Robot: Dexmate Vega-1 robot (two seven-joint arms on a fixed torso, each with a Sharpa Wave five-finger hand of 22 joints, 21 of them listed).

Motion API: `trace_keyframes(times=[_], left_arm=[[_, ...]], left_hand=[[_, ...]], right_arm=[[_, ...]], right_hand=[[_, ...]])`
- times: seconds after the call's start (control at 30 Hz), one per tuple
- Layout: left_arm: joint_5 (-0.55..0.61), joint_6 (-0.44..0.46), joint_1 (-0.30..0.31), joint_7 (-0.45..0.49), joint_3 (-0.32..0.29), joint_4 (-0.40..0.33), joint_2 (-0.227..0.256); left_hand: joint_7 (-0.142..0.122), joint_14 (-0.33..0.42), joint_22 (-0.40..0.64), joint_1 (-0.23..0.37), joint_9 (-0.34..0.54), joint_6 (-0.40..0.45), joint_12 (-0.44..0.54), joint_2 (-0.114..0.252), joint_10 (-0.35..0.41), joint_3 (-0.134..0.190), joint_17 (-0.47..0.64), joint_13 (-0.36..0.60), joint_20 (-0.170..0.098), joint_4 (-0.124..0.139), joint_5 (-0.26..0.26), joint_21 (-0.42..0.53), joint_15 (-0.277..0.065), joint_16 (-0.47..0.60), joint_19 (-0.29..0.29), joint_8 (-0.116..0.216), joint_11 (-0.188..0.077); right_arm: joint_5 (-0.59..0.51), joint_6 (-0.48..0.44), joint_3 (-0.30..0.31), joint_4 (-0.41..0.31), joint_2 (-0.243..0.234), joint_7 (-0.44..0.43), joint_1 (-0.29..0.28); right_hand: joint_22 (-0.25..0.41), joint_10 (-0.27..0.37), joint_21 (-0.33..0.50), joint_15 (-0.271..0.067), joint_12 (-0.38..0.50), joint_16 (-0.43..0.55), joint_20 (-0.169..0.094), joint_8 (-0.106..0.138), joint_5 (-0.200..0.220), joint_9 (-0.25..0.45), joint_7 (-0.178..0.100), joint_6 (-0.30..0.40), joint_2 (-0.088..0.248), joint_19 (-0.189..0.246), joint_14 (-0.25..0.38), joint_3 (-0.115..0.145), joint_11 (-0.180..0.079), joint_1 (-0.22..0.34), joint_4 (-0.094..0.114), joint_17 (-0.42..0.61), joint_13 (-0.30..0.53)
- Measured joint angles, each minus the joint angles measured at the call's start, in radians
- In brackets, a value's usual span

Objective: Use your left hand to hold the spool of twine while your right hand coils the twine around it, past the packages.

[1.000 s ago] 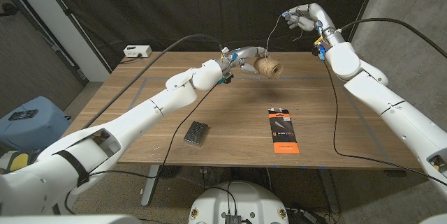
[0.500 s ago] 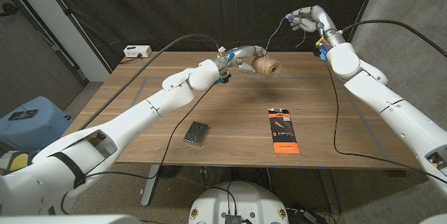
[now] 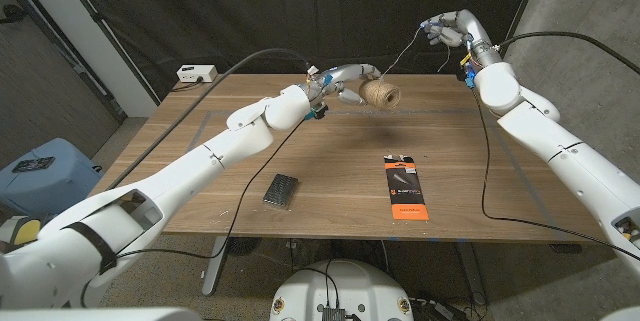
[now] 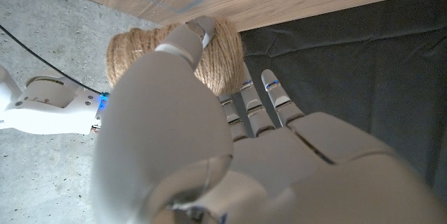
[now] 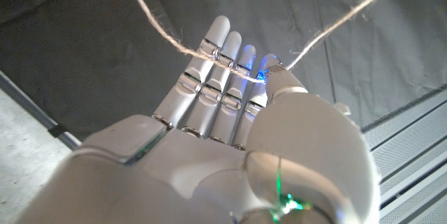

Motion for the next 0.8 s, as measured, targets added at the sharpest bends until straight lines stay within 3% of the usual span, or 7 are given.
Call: trace_keyframes(times=[0.8], left_arm=[[-0.056,-0.038,0.011,0.022,-0.034,0.004,-0.013]], left_hand=[[-0.005,0.004,0.000,-0.003,0.000,0.005,-0.007,-0.003,0.007,0.000,0.000,0.000,0.000,0.000,-0.003,0.005,-0.004,0.000,0.000,0.000,-0.007]], right_arm=[[0.042,-0.046,-0.005,0.039,0.003,-0.023,-0.019]], right_hand=[[0.000,0.000,0.000,0.000,0.000,-0.004,0.000,-0.007,0.000,-0.001,-0.003,0.003,0.003,0.000,0.000,0.000,0.000,-0.003,0.000,0.000,0.000]])
